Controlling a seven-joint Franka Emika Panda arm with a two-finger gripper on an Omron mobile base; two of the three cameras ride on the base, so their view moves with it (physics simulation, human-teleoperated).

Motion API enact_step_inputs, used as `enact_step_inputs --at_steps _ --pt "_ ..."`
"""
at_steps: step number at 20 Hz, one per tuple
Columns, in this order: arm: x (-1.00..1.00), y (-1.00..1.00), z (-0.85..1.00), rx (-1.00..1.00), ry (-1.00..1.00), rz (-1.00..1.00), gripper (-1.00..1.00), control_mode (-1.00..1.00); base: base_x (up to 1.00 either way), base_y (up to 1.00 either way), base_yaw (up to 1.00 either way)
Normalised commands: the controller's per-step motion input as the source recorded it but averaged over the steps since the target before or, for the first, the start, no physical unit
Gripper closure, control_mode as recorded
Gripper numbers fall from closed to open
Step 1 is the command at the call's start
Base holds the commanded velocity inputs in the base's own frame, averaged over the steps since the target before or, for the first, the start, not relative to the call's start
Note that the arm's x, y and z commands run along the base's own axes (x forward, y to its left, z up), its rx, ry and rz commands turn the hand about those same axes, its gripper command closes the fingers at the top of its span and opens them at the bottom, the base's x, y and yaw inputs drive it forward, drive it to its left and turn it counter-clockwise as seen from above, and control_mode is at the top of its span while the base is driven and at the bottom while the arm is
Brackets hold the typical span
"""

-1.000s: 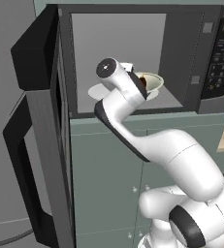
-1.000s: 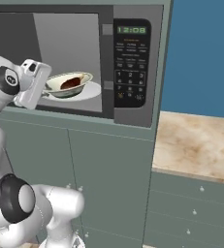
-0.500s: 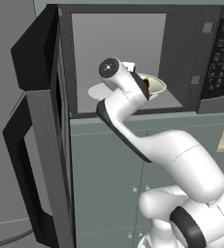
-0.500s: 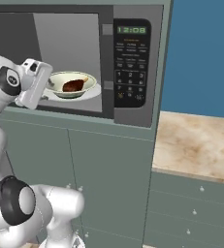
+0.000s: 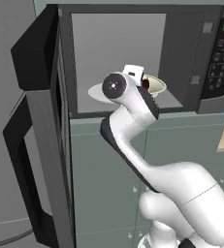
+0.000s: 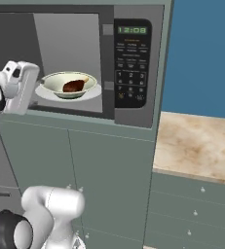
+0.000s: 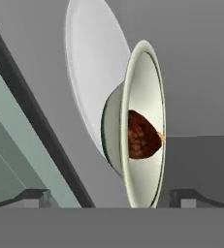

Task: Remove the kiwi from the bowl and place it on the small plate. Then place the bowl with only the steak in the microwave, close the door, and press the start button to microwave the steak.

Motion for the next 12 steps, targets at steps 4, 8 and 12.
enact_step_inputs --at_steps 4,8,12 --pt "-0.79 0.0 0.0 0.0 -0.18 0.0 -1.0 -1.0 0.0 0.0 0.0" --pt "-0.9 0.0 -0.42 -0.01 -0.02 0.0 -1.0 -1.0 0.0 0.0 0.0" --pt "-0.41 0.0 -0.85 -0.19 0.0 0.0 -1.0 -1.0 0.0 0.0 0.0"
